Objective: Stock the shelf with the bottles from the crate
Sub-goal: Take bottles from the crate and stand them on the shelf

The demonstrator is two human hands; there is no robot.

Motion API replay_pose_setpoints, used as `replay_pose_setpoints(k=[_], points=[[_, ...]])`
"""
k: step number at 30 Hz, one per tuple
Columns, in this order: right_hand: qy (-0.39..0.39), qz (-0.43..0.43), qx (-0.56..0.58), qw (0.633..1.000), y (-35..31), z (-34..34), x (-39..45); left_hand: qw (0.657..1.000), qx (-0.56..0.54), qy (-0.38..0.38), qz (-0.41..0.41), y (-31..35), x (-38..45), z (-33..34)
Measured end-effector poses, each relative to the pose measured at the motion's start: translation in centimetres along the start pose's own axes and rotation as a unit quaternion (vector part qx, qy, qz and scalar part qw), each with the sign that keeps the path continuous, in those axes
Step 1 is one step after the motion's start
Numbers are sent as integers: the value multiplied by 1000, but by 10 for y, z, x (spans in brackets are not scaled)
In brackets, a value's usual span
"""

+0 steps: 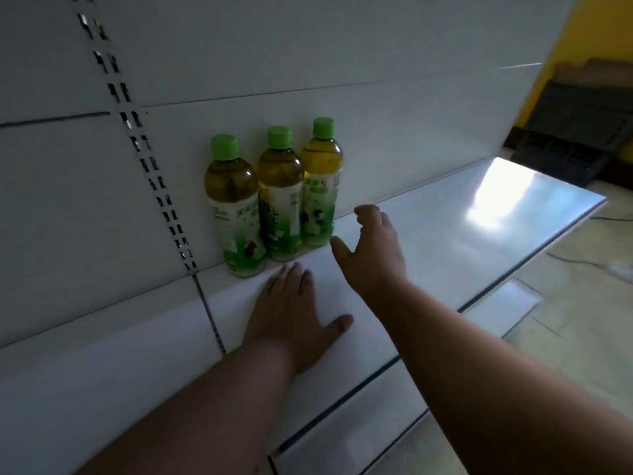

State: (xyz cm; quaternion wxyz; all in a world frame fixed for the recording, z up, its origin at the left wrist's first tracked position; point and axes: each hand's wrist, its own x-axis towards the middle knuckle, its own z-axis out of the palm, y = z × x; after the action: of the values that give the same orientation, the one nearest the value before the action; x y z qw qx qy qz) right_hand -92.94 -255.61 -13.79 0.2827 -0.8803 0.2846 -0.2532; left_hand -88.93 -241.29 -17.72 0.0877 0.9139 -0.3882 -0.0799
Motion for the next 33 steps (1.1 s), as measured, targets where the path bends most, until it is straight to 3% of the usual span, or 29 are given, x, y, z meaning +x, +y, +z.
replay_pose_setpoints(k=[5,13,21,27,33], points=[[-48,40,-170,984,13,-88,-82,993,-10,76,90,17,-26,-14],[-57,240,-318,915,24,-211,-243,946,-27,40,321,129,-125,-40],[-43,352,-295,887,82,-263,-358,916,36,-27,400,223,-210,6],[-75,422,-227,875,172,-234,-395,901,61,-85,422,257,-218,97],[-94,491,-146,854,256,-188,-411,904,91,-159,387,272,-200,185]])
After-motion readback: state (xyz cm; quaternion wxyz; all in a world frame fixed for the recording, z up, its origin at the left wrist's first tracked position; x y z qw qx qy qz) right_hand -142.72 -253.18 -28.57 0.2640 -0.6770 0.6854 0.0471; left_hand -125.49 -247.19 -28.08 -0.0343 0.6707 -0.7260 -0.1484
